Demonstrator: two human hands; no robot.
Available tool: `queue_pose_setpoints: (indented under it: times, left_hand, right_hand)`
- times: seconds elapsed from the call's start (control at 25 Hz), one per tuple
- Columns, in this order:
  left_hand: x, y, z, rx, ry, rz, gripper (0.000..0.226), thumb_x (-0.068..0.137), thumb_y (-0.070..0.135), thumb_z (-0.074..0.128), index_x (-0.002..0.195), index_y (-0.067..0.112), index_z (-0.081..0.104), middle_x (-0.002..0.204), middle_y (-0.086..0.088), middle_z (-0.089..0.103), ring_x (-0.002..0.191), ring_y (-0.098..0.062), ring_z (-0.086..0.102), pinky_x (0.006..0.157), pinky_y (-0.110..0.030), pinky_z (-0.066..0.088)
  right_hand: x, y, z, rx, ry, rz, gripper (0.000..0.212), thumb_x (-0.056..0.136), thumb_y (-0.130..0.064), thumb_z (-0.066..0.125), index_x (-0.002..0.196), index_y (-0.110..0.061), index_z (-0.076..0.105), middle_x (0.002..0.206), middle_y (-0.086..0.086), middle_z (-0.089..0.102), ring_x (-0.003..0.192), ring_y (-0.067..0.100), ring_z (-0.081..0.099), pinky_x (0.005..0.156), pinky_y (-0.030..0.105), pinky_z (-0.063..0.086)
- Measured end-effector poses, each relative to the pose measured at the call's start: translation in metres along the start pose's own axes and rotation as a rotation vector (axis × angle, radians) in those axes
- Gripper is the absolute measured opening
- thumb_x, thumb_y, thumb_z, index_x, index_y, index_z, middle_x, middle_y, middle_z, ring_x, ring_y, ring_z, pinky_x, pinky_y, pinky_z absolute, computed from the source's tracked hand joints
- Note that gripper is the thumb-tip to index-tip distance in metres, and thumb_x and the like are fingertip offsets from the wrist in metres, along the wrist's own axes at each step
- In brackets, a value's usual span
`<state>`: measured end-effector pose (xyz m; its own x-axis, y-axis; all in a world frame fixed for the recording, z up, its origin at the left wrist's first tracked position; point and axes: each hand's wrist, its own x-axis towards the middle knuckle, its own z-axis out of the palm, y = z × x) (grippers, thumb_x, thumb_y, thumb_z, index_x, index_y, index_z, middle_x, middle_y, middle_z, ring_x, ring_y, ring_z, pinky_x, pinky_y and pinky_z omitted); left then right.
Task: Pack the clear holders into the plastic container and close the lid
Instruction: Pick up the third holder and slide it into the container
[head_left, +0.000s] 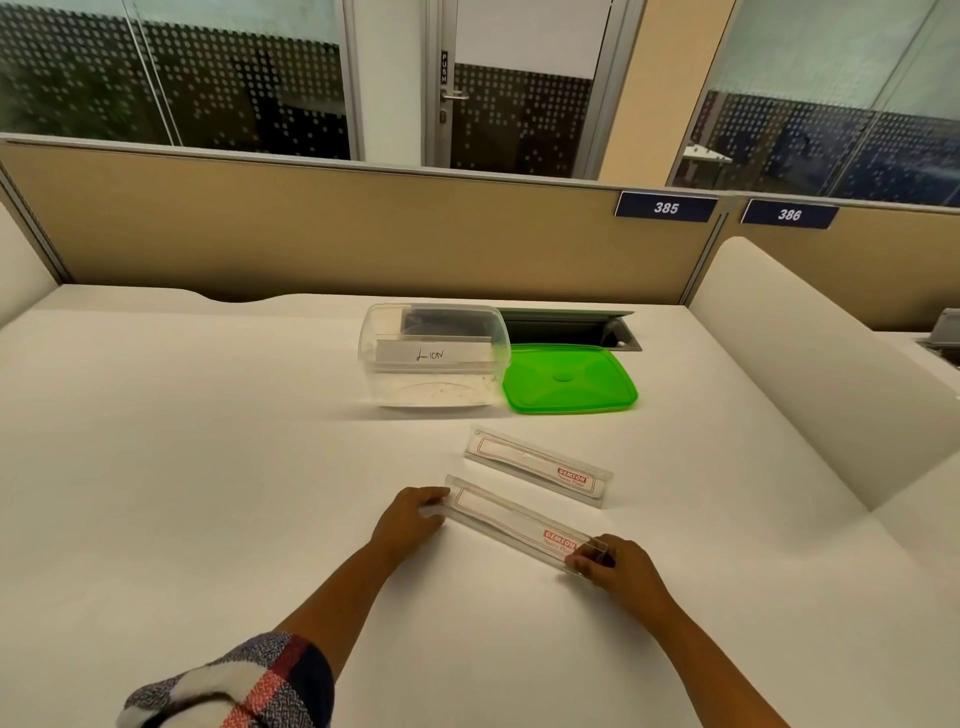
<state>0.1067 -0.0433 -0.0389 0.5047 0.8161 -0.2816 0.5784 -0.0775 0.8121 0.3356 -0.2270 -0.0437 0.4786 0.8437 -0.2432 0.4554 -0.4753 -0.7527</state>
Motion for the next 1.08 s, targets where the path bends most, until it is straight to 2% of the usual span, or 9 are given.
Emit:
queue_pose_setpoints:
  times: [0.12,0.28,0.4,0.48,0.56,0.68,0.8,0.96,1.08]
  left_hand:
    - [-0.002,-0.001,0.003,-0.052,0.050,0.009,0.027,0.086,0.014,0.059,0.112,0.010,0.065,0.117,-0.011,0.064,0.102,-0.029,0.061,0.092,-0.038,0.050]
    - [-0.008,-0.004,0.009,-0.058,0.188,-0.033,0.020,0.085,0.024,0.062,0.098,0.009,0.068,0.098,-0.007,0.064,0.084,-0.020,0.059,0.076,-0.028,0.046]
    - [-0.012,-0.004,0.010,-0.130,0.245,-0.073,0.015,0.088,0.021,0.059,0.090,0.008,0.066,0.078,-0.008,0.063,0.059,-0.016,0.055,0.063,-0.025,0.045]
    - [-0.015,-0.003,0.007,-0.244,0.267,-0.108,0.012,0.088,0.016,0.059,0.087,0.006,0.065,0.071,-0.010,0.062,0.050,-0.016,0.052,0.055,-0.025,0.048]
    - [-0.018,-0.002,0.003,-0.323,0.316,-0.129,0.011,0.087,0.014,0.059,0.088,0.005,0.065,0.073,-0.011,0.062,0.052,-0.018,0.053,0.054,-0.028,0.051]
    - [-0.019,-0.002,-0.004,-0.328,0.385,-0.131,0.010,0.086,0.017,0.062,0.088,0.008,0.066,0.073,-0.009,0.062,0.058,-0.021,0.055,0.066,-0.037,0.056]
    - [-0.020,-0.002,-0.014,-0.384,0.421,-0.158,0.017,0.085,0.017,0.063,0.096,0.004,0.066,0.079,-0.011,0.064,0.055,-0.020,0.054,0.057,-0.031,0.051]
    - [-0.020,0.006,-0.028,-0.396,0.451,-0.094,0.015,0.084,0.018,0.064,0.096,0.007,0.067,0.093,-0.012,0.067,0.076,-0.026,0.063,0.075,-0.043,0.057]
    - [-0.018,0.015,-0.038,-0.349,0.489,-0.025,0.023,0.084,0.019,0.065,0.102,0.005,0.066,0.102,-0.012,0.068,0.090,-0.027,0.064,0.087,-0.038,0.054]
  right_hand:
    - [0.001,0.000,0.000,0.041,0.011,-0.005,0.018,0.080,-0.031,0.071,0.086,-0.014,0.069,0.093,-0.005,0.070,0.091,0.013,0.066,0.066,0.009,0.047]
    - [-0.001,-0.008,0.005,0.122,0.091,-0.007,0.010,0.081,-0.029,0.069,0.083,-0.020,0.067,0.092,-0.003,0.068,0.084,0.011,0.064,0.066,0.010,0.049]
    - [0.000,-0.017,0.004,0.285,0.213,0.007,0.011,0.081,-0.025,0.069,0.088,-0.016,0.071,0.095,0.005,0.071,0.088,0.020,0.065,0.077,0.028,0.056]
    - [0.000,-0.026,0.003,0.359,0.223,0.013,0.011,0.081,-0.022,0.070,0.090,-0.016,0.071,0.097,0.006,0.071,0.090,0.023,0.066,0.082,0.034,0.056]
    - [0.001,-0.034,0.003,0.379,0.205,-0.003,0.006,0.081,-0.022,0.070,0.087,-0.024,0.070,0.096,-0.001,0.070,0.086,0.019,0.065,0.077,0.029,0.055]
    - [0.004,-0.047,0.002,0.382,0.190,-0.040,0.014,0.081,-0.022,0.070,0.081,-0.035,0.067,0.092,-0.018,0.064,0.079,0.014,0.064,0.069,0.018,0.052]
    - [0.010,-0.060,0.004,0.394,0.162,-0.056,0.017,0.080,-0.020,0.072,0.084,-0.036,0.068,0.090,-0.013,0.066,0.073,0.015,0.059,0.067,0.017,0.049]
    - [0.023,-0.078,0.006,0.392,0.133,-0.089,0.027,0.080,-0.016,0.071,0.106,-0.021,0.069,0.093,-0.002,0.066,0.072,0.011,0.054,0.072,0.020,0.047]
    - [0.034,-0.091,0.009,0.415,0.149,-0.079,0.038,0.083,-0.012,0.068,0.120,-0.012,0.062,0.082,-0.003,0.062,0.076,0.009,0.056,0.078,0.023,0.043]
